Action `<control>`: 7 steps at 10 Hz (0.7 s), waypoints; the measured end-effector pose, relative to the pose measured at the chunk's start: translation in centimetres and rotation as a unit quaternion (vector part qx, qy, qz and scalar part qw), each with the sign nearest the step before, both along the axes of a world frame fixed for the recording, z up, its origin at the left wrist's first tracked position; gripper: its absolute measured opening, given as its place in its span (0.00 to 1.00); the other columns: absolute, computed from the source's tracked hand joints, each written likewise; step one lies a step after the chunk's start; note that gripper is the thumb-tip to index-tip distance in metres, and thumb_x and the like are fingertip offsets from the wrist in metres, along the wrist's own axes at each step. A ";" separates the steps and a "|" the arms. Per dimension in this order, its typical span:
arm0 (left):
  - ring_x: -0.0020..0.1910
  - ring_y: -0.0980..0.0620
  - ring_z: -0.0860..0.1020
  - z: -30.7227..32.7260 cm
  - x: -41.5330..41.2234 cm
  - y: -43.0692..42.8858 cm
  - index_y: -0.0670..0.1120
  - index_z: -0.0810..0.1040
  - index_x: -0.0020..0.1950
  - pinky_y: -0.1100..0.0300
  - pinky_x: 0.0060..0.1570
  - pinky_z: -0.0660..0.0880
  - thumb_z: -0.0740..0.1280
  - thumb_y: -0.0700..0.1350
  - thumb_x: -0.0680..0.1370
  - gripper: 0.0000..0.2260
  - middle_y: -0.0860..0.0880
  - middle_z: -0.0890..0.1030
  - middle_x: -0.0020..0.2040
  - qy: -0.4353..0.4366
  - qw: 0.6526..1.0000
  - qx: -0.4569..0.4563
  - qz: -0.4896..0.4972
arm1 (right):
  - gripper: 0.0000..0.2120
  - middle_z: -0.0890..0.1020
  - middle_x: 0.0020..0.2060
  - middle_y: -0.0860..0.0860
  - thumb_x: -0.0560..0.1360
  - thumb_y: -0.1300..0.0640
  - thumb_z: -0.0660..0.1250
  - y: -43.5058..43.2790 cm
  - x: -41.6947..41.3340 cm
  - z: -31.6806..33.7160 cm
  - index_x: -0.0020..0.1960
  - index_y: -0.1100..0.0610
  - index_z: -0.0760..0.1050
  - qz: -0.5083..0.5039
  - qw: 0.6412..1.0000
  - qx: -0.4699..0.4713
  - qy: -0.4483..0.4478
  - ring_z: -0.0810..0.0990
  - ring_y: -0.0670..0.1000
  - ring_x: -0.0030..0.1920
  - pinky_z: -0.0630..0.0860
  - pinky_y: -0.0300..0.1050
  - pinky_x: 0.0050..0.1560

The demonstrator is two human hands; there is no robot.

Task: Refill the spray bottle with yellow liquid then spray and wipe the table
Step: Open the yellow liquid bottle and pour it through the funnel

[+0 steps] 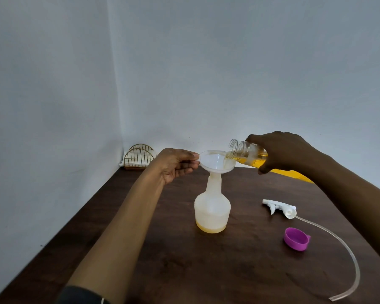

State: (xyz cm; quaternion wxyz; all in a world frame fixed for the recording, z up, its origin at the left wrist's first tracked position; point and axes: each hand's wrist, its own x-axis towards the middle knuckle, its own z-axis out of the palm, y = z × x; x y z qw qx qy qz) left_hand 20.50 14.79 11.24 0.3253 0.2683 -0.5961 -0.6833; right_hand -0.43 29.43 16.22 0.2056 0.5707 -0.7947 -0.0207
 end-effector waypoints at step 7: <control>0.25 0.58 0.79 0.0 0.0 0.0 0.39 0.80 0.41 0.67 0.25 0.76 0.68 0.35 0.74 0.02 0.48 0.81 0.27 -0.001 1.000 -0.002 0.002 | 0.39 0.78 0.57 0.48 0.63 0.44 0.76 -0.1 0.0 0.1 0.69 0.43 0.61 -0.005 1.000 0.005 0.004 0.75 0.54 0.56 0.67 0.43 0.41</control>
